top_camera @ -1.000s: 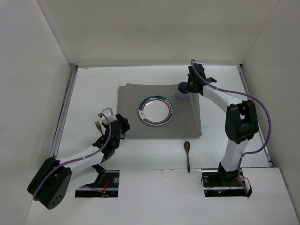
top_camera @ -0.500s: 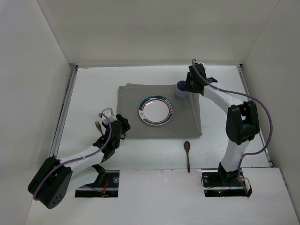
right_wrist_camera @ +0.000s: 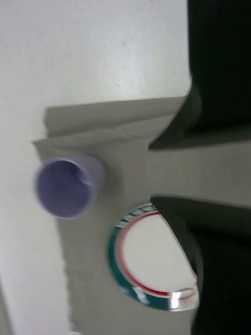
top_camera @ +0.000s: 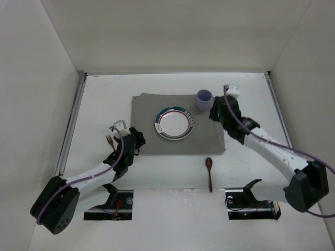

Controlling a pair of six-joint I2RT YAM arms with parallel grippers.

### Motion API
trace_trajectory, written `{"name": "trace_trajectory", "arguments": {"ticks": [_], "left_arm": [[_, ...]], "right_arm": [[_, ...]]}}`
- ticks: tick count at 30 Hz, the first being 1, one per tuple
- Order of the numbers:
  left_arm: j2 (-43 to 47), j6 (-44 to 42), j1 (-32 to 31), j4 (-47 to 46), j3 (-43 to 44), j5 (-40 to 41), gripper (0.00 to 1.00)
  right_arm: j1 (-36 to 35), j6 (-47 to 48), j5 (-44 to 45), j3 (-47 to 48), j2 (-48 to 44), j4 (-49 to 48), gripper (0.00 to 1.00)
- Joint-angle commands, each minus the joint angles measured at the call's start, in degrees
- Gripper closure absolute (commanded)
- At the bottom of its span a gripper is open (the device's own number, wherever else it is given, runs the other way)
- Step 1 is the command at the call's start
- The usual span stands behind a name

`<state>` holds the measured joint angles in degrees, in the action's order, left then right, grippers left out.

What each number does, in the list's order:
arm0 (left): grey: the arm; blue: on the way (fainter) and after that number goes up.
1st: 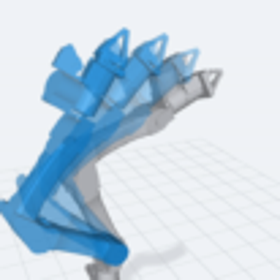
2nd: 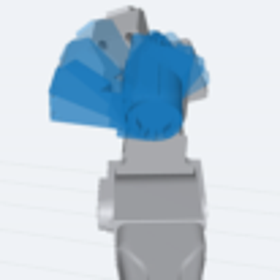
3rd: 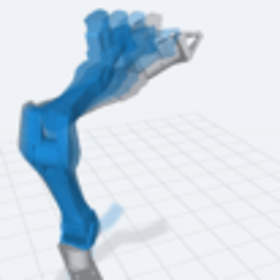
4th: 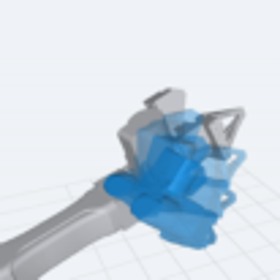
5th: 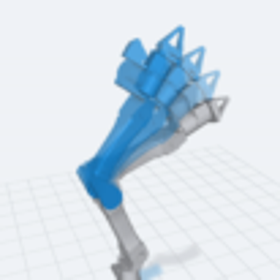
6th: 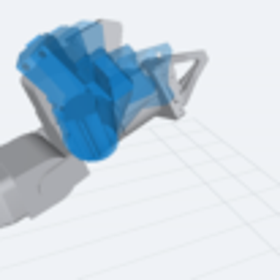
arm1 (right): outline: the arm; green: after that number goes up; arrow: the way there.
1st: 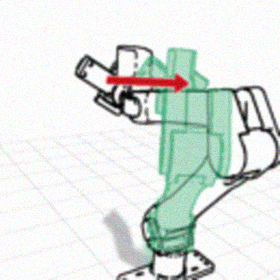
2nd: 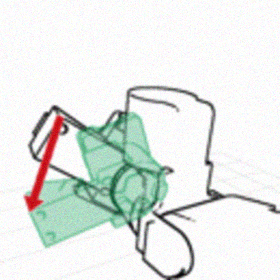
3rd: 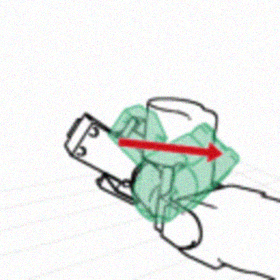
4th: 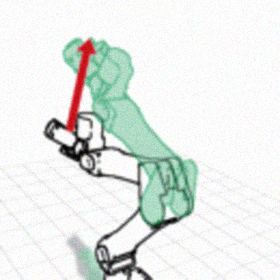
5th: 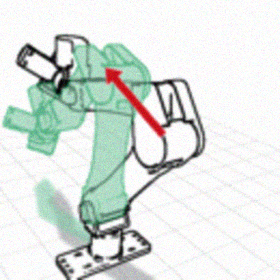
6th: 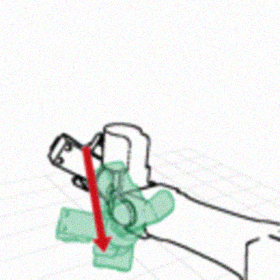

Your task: Set the dinner table for one person

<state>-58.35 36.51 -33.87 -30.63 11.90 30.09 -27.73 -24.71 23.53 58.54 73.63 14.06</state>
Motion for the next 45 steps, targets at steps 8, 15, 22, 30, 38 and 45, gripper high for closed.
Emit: {"name": "trace_trajectory", "arguments": {"ticks": [8,15,22,30,38,45], "left_arm": [[0.96,0.84,-0.63,-2.24,1.46,-0.47,0.5],[3.85,0.93,0.16,-1.97,0.41,-0.65,0.5],[2.8,0.93,0.25,-1.89,0.76,-1.08,0.5],[1.92,1.28,0.43,-1.89,1.02,-1.08,0.5],[1.31,1.28,0.6,-2.15,1.02,-1.26,0.5],[2.79,1.19,0.52,-1.71,0.58,-1.26,0.5]], "right_arm": [[-26.53,-35.38,5.74,-23.38,-13.07,26.16,0.75],[-30.76,-38.92,2.49,-23.92,-10.26,29.27,0.56],[-33.05,-41.03,-0.06,-22.42,-7.8,30.58,0.61],[-34.45,-40.86,-2.52,-21.02,-0.95,27.96,0.72],[-33.5,-36.74,1.86,-18.12,-2.34,29.26,0.95],[-22.96,-21.55,5.73,-9.69,-4.11,25.85,0.94]]}}
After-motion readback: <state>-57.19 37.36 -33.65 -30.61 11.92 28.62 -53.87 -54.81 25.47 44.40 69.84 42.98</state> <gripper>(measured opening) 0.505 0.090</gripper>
